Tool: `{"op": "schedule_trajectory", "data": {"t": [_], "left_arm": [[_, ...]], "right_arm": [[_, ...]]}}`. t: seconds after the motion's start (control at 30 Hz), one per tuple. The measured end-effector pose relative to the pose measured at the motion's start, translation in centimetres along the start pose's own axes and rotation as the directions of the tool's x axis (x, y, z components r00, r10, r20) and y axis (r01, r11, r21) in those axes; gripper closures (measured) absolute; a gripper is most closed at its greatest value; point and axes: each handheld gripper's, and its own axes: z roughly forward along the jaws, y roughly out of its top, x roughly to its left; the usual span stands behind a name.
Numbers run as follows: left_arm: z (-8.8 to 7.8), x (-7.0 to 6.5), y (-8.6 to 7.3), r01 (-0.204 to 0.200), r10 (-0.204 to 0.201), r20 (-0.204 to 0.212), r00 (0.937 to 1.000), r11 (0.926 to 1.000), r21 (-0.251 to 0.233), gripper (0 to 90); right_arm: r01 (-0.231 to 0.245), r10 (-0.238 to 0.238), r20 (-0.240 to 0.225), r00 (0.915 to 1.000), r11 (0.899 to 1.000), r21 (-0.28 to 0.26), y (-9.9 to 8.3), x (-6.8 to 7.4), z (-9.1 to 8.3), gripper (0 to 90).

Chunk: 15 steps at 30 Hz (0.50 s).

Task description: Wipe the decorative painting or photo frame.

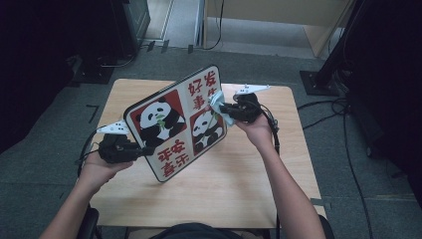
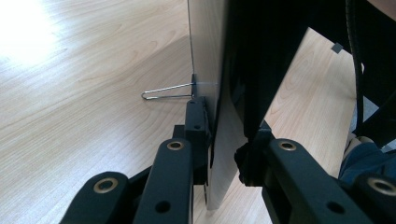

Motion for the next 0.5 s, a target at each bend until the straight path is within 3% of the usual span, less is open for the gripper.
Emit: {"op": "schedule_trajectory", "data": {"t": [0.1,0.5], "left_arm": [[0.0,0.1,-0.2,0.0,0.0,0.02,0.9998,0.9999,-0.013,76.6],[0.0,0.1,-0.2,-0.003,0.003,0.021,0.9998,0.9999,-0.013,76.4]], "right_arm": [[0.006,-0.006,0.005,1.0,1.0,0.013,-0.7,-0.1,0.2,80.8],[0.0,0.0,-0.006,1.0,0.999,0.036,-3.2,-0.4,1.3,80.8]]}}
